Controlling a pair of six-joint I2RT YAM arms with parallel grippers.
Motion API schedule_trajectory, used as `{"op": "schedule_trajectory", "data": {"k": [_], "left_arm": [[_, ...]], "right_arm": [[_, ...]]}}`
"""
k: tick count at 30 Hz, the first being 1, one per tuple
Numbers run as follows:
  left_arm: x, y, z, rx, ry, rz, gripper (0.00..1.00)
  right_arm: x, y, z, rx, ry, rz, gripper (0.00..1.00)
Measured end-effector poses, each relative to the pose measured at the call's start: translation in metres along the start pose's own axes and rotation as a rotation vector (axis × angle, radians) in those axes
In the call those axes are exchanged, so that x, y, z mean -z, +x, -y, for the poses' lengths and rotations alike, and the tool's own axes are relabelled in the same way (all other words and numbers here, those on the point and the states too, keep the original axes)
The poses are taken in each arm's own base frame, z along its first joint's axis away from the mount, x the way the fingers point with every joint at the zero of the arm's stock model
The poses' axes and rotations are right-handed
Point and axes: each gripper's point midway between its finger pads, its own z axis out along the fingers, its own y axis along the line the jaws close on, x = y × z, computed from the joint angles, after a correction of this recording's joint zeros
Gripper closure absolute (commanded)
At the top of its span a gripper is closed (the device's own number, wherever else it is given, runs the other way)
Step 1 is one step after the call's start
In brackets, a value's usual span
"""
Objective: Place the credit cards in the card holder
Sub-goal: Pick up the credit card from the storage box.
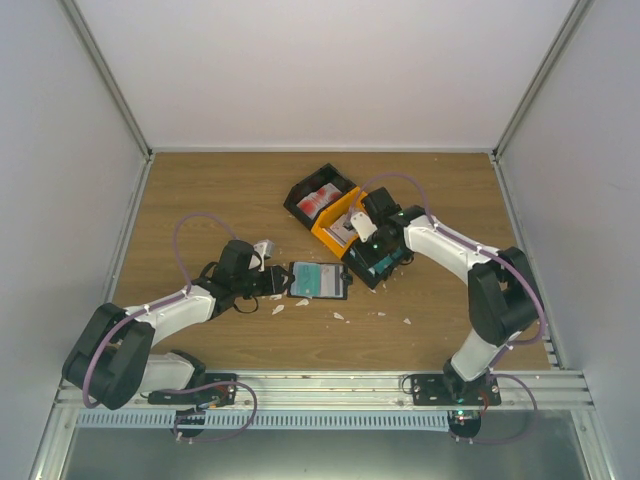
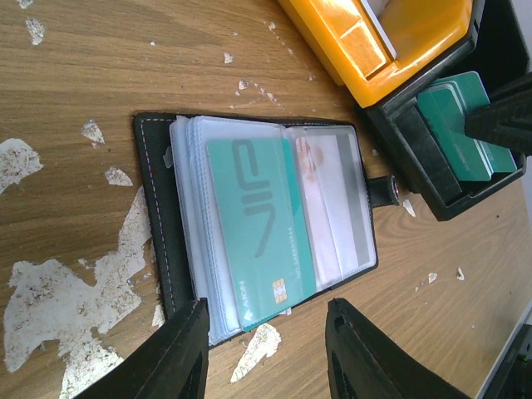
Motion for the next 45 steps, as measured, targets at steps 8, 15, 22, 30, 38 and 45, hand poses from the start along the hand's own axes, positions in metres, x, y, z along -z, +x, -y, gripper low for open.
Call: {"op": "schedule_trajectory", "data": {"k": [8,15,22,30,38,45], "left_arm": [[0.0,0.0,0.0,0.0,0.0,0.0,0.59],[0.0,0.0,0.0,0.0,0.0,0.0,0.59],[0.0,0.0,0.0,0.0,0.0,0.0,0.59],[0.0,0.0,0.0,0.0,0.0,0.0,0.59],[0.0,-0.001,0.003,-0.004,0.012,0.001,0.55],[0.012,-0.01,0.024,-0.039,0.094,0.044,0.36]], "right_arm": [[-0.002,0.002,-0.005,0.0,-0.029,-0.001,0.91],[-0.003,0.003,-0.008,0.003,-0.047,0.0,0.87],[-0.003,0.002,-0.011,0.006,-0.068,0.002,0.91],[-0.003,0.001,-0.007,0.003,-0.051,0.008,1.0],[0.011,-0.003,0.01,-0.016,0.071,0.034,0.99],[0.078,-0.033,0.0,-0.042,0.091,0.259,1.0]]}}
